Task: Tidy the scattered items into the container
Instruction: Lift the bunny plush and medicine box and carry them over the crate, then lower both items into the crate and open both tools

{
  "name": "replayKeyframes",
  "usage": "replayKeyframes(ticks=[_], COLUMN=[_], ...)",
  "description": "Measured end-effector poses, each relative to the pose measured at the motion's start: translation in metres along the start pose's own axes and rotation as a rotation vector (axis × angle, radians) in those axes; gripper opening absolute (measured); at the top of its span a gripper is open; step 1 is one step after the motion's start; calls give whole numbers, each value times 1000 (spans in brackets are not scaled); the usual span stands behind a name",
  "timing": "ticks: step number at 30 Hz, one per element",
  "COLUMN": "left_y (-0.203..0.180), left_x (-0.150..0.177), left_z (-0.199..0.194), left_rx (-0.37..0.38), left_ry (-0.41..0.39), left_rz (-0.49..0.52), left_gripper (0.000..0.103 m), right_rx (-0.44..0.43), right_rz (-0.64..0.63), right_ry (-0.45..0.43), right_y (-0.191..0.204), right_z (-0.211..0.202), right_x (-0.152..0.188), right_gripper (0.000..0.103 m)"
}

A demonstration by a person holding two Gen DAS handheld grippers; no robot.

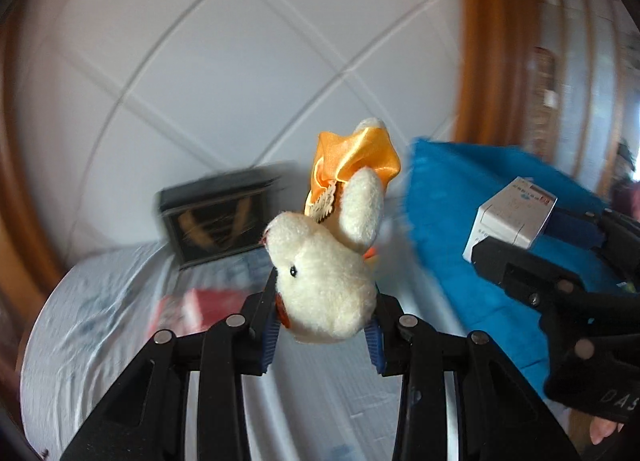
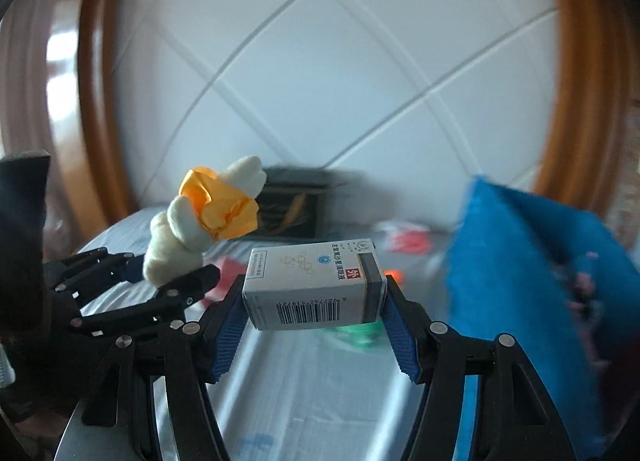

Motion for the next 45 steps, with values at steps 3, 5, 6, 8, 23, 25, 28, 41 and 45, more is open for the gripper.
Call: replayKeyframes(ticks=[3,5,6,8,23,25,28,41,45], left_y=[-62,-107,-130,-176,-372,-372,-372,-363,-357], left_x=[-17,-26,-29,-35,-13,-12,-10,-10,-10], left_z=[-3,-5,-5,-6,16,18,15,14,13], left_rx=[84,140,167,223,356,343,335,304,303], left_ry=[-32,-47,-53,-60,139,143,152,155,153], left_rz=[53,90,107,143,361,367,367,335,327], left_gripper=[35,35,35,35,35,35,36,66,68], right_rx=[103,170,209,274,461,448,435,450,465], right_rz=[41,77,97,133,311,315,322,326,331], right_ry=[-39,-58,-64,-68,111,130,152,146,130], right_y=[-52,-89,-110,-150,-336,-341,-345,-348,-348], right_z=[-41,-66,-78,-100,-145,-142,-137,-147,-155], right_x=[3,9,14,23,116,124,132,138,135], right_gripper=[63,63,63,64,64,64,64,89,98])
Point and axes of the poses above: each gripper's, at about its wrist camera, not at the fingertips, and z roughly the way its jaws point, y to its left, x to its underside, the point moved 3 cm from there along z, roughly the way its jaws point, and after that the axes turned 2 degrees about -x, right-handed, at the moved point
